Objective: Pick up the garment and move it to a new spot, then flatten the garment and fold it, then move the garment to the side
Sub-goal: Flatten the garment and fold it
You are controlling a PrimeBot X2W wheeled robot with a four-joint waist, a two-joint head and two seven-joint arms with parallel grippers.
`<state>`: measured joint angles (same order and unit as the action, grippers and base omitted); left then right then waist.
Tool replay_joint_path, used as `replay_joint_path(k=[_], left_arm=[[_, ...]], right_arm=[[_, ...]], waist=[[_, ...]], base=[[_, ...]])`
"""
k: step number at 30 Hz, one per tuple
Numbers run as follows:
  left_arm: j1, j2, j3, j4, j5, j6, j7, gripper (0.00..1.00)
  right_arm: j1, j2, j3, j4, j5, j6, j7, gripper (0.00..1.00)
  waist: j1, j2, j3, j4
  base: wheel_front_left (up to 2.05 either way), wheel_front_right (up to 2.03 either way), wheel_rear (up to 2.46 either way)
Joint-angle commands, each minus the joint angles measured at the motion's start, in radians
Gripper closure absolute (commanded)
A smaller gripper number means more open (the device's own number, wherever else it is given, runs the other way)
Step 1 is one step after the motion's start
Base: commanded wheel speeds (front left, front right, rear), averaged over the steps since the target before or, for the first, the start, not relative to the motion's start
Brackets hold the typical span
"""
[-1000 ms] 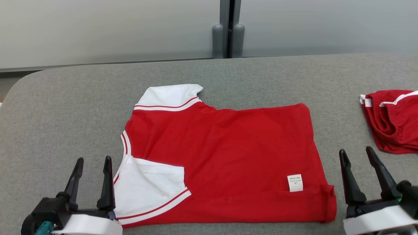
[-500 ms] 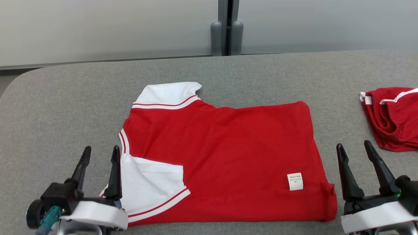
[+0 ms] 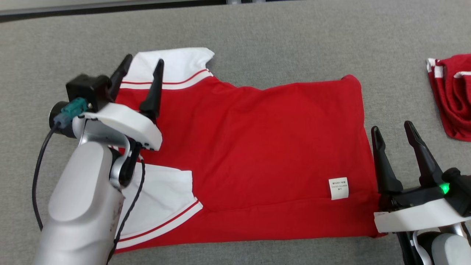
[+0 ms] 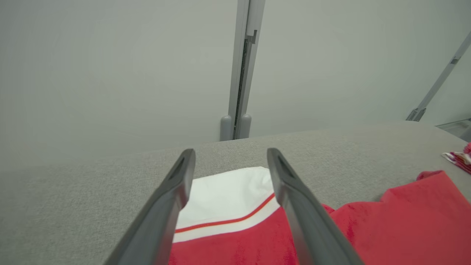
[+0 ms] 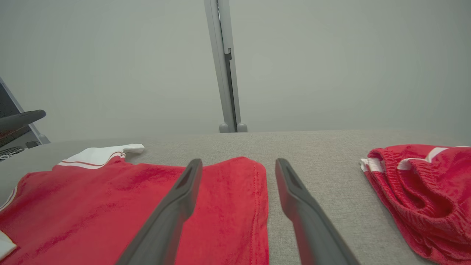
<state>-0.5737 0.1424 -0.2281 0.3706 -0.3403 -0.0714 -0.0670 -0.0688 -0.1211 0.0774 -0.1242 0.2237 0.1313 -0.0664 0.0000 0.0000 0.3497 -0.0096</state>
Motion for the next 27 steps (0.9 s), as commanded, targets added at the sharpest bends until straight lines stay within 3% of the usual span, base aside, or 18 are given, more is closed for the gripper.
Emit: replay_joint_path(k=[1, 7, 15, 16, 17, 18, 19, 27], left_arm=[[-0.048, -0.003, 0.008, 0.052, -0.021, -0.007, 0.008, 0.00], [-0.281, 0.007, -0.007, 0.388, -0.043, -0.034, 0.069, 0.00], [-0.441, 0.033, -0.027, 0.652, -0.034, -0.036, 0.144, 0.00], [-0.448, 0.033, -0.036, 0.681, -0.028, -0.037, 0.165, 0.55], [-0.448, 0.033, -0.036, 0.681, -0.028, -0.037, 0.165, 0.55], [-0.457, 0.030, -0.041, 0.701, -0.028, -0.038, 0.174, 0.90], [-0.466, 0.027, -0.043, 0.715, -0.031, -0.041, 0.171, 1.00], [-0.523, -0.002, -0.061, 0.756, -0.037, -0.051, 0.042, 1.00]], right_arm=[[-0.022, -0.001, 0.005, 0.005, -0.005, -0.001, -0.011, 0.00], [-0.076, 0.009, 0.039, 0.046, 0.001, -0.001, -0.042, 0.00], [-0.099, 0.011, 0.035, 0.080, 0.010, -0.001, -0.059, 0.00], [-0.102, 0.010, 0.033, 0.083, 0.011, -0.001, -0.057, 0.00], [-0.102, 0.010, 0.033, 0.083, 0.011, -0.001, -0.057, 0.00], [-0.105, 0.006, 0.032, 0.087, 0.013, -0.001, -0.052, 0.00], [-0.110, 0.003, 0.031, 0.092, 0.014, -0.001, -0.048, 0.00], [-0.238, -0.061, 0.019, 0.179, 0.073, -0.001, 0.009, 0.00]], waist=[[0.0000, 0.0000, 0.069, -0.045], [0.0000, 0.0000, 0.133, -0.098], [0.0000, 0.0000, 0.160, -0.108], [0.0000, 0.0000, 0.160, -0.107], [0.0000, 0.0000, 0.160, -0.107], [0.0000, 0.0000, 0.161, -0.106], [0.0000, 0.0000, 0.161, -0.104], [0.0000, 0.0000, 0.164, -0.078]], base=[[0.00, 0.00, 0.00], [0.00, 0.00, 0.00], [0.00, 0.00, 0.00], [0.00, 0.00, 0.00], [0.00, 0.00, 0.00], [0.00, 0.00, 0.00], [0.00, 0.00, 0.00], [0.00, 0.00, 0.00]])
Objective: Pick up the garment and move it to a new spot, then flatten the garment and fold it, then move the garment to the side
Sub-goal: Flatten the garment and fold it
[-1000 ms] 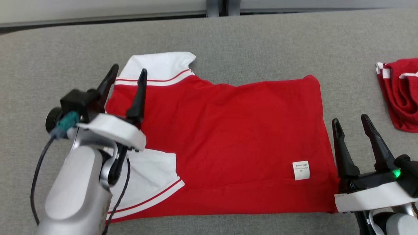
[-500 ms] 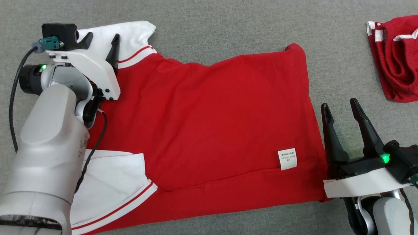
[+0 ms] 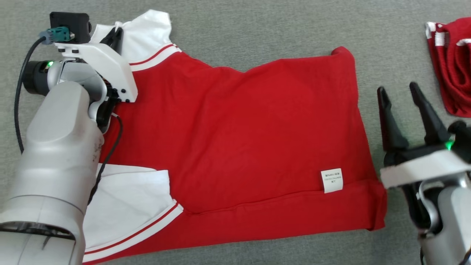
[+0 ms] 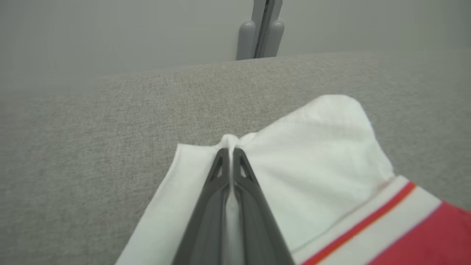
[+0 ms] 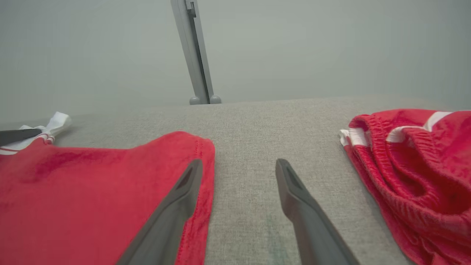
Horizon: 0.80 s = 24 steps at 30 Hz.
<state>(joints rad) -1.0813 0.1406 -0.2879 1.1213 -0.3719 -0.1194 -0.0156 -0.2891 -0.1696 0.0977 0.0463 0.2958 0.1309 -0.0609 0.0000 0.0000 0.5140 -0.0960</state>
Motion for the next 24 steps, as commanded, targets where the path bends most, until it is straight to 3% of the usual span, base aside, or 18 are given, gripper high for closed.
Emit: replay_joint_path(k=[1, 8, 13, 14, 15, 16, 17, 24], left_arm=[[-0.017, -0.008, -0.003, 0.009, -0.008, -0.002, -0.025, 1.00], [-0.025, -0.049, -0.026, 0.035, -0.025, -0.009, -0.098, 1.00], [-0.024, -0.068, -0.048, 0.043, -0.042, -0.011, -0.138, 1.00], [-0.021, -0.071, -0.052, 0.044, -0.048, -0.011, -0.144, 1.00], [-0.018, -0.073, -0.058, 0.044, -0.051, -0.012, -0.151, 1.00], [-0.014, -0.074, -0.065, 0.041, -0.056, -0.012, -0.159, 1.00], [-0.009, -0.075, -0.070, 0.037, -0.064, -0.012, -0.167, 1.00], [0.010, -0.060, -0.079, -0.022, -0.079, -0.011, -0.238, 1.00]], right_arm=[[-0.044, -0.024, 0.004, 0.029, 0.013, 0.000, 0.009, 0.00], [-0.241, -0.094, 0.081, 0.210, 0.089, 0.000, 0.058, 0.00], [-0.347, -0.127, 0.174, 0.358, 0.162, 0.000, 0.150, 0.00], [-0.366, -0.133, 0.192, 0.380, 0.180, 0.000, 0.168, 0.37], [-0.380, -0.141, 0.212, 0.400, 0.193, 0.000, 0.188, 0.58], [-0.390, -0.148, 0.231, 0.416, 0.210, 0.000, 0.203, 0.90], [-0.395, -0.152, 0.247, 0.428, 0.232, 0.000, 0.220, 1.00], [-0.425, -0.199, 0.238, 0.405, 0.295, 0.000, 0.133, 1.00]], waist=[[0.0000, 0.0000, -0.001, 0.016], [0.0000, 0.0000, 0.002, 0.076], [0.0000, 0.0000, -0.001, 0.104], [0.0000, 0.0000, -0.002, 0.108], [0.0000, 0.0000, -0.002, 0.112], [0.0000, 0.0000, -0.004, 0.117], [0.0000, 0.0000, -0.005, 0.120], [0.0000, 0.0000, -0.019, 0.136]], base=[[0.00, 0.00, 0.00], [0.00, 0.00, 0.00], [0.00, 0.00, 0.00], [0.00, 0.00, 0.00], [0.00, 0.00, 0.00], [0.00, 0.00, 0.00], [0.00, 0.00, 0.00], [0.00, 0.00, 0.00]])
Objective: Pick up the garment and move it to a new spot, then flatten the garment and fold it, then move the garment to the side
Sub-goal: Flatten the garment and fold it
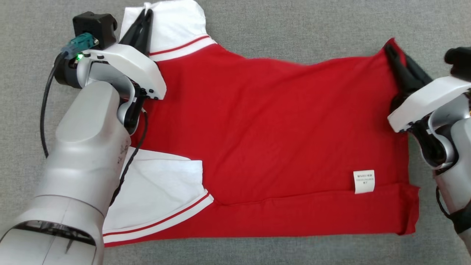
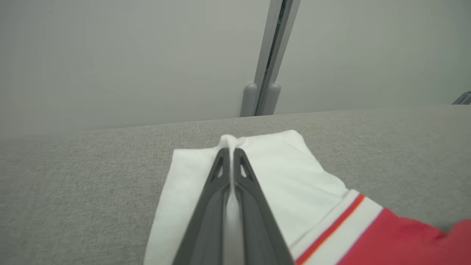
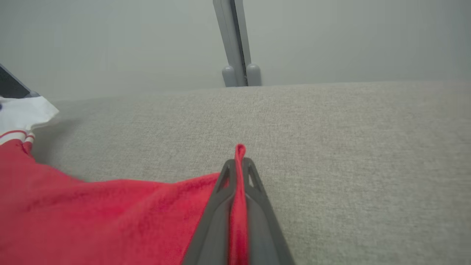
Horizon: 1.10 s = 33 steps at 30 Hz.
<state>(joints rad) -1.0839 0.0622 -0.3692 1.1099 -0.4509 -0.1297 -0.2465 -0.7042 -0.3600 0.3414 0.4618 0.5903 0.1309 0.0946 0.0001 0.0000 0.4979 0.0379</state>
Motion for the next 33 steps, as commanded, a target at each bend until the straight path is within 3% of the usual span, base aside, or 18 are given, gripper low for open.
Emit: replay_joint_path(k=[1, 11, 20, 31, 32, 33], left_arm=[[0.015, 0.022, 0.006, -0.028, 0.002, -0.001, -0.013, 1.00], [0.171, 0.061, 0.072, -0.362, 0.048, 0.039, -0.019, 1.00], [0.549, 0.090, 0.111, -0.802, 0.130, 0.100, -0.019, 1.00], [0.923, 0.108, 0.093, -1.010, 0.095, 0.168, 0.059, 1.00], [0.940, 0.109, 0.089, -1.013, 0.092, 0.169, 0.071, 1.00], [0.955, 0.107, 0.087, -1.013, 0.083, 0.170, 0.081, 1.00]], right_arm=[[-0.008, -0.011, -0.011, -0.021, 0.007, 0.000, -0.043, 1.00], [0.065, -0.019, -0.050, -0.084, 0.033, 0.000, -0.164, 1.00], [0.262, -0.018, -0.069, -0.194, 0.021, 0.000, -0.275, 1.00], [0.465, 0.039, -0.113, -0.261, -0.063, 0.000, -0.343, 1.00], [0.480, 0.048, -0.116, -0.266, -0.067, 0.000, -0.346, 0.94], [0.496, 0.053, -0.124, -0.266, -0.071, 0.000, -0.347, 0.81]], waist=[[-0.0001, 0.0000, -0.005, 0.004], [-0.0001, 0.0000, -0.032, 0.021], [-0.0001, 0.0000, -0.067, 0.026], [-0.0001, 0.0000, -0.110, 0.025], [-0.0001, 0.0000, -0.113, 0.026], [-0.0001, 0.0000, -0.118, 0.026]], base=[[0.00, 0.00, 0.00], [0.00, 0.00, 0.00], [0.00, 0.00, 0.00], [0.00, 0.00, 0.00], [0.00, 0.00, 0.00], [0.00, 0.00, 0.00]])
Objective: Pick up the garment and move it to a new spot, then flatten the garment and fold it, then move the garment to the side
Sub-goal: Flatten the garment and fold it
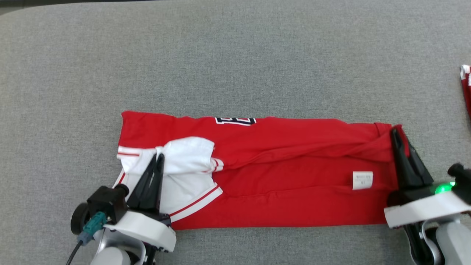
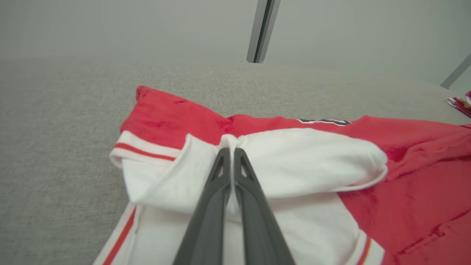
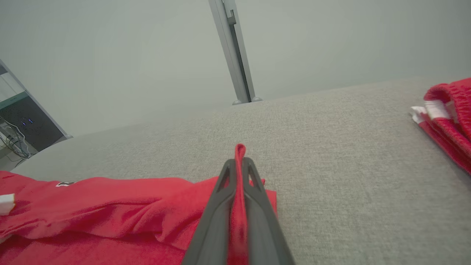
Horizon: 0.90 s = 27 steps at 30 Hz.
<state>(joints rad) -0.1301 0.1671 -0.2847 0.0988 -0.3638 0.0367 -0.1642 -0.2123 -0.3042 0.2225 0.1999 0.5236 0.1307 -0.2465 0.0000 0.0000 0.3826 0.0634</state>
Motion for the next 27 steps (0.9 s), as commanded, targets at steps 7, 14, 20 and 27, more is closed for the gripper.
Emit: replay_joint_path(k=[7, 14, 20, 27], left_arm=[[0.072, -0.002, 0.000, 0.037, -0.040, 0.017, 0.043, 0.00], [0.097, 0.005, 0.040, -0.013, 0.004, 0.067, -0.070, 0.00], [0.092, 0.023, 0.065, -0.072, 0.052, 0.085, -0.095, 0.00], [0.128, 0.034, 0.081, -0.113, 0.086, 0.101, -0.100, 0.00]], right_arm=[[0.132, 0.037, -0.035, -0.008, -0.074, 0.000, -0.015, 0.00], [0.230, 0.089, -0.105, -0.141, -0.188, 0.000, -0.018, 0.00], [0.242, 0.120, -0.158, -0.264, -0.260, 0.000, 0.027, 0.00], [0.285, 0.141, -0.178, -0.334, -0.308, 0.000, 0.090, 0.00]], waist=[[0.0000, 0.0000, -0.038, -0.005], [0.0000, 0.0000, -0.090, -0.026], [0.0000, 0.0000, -0.133, -0.045], [0.0000, 0.0000, -0.181, -0.049]], base=[[0.00, 0.00, 0.00], [0.00, 0.00, 0.00], [0.00, 0.00, 0.00], [0.00, 0.00, 0.00]])
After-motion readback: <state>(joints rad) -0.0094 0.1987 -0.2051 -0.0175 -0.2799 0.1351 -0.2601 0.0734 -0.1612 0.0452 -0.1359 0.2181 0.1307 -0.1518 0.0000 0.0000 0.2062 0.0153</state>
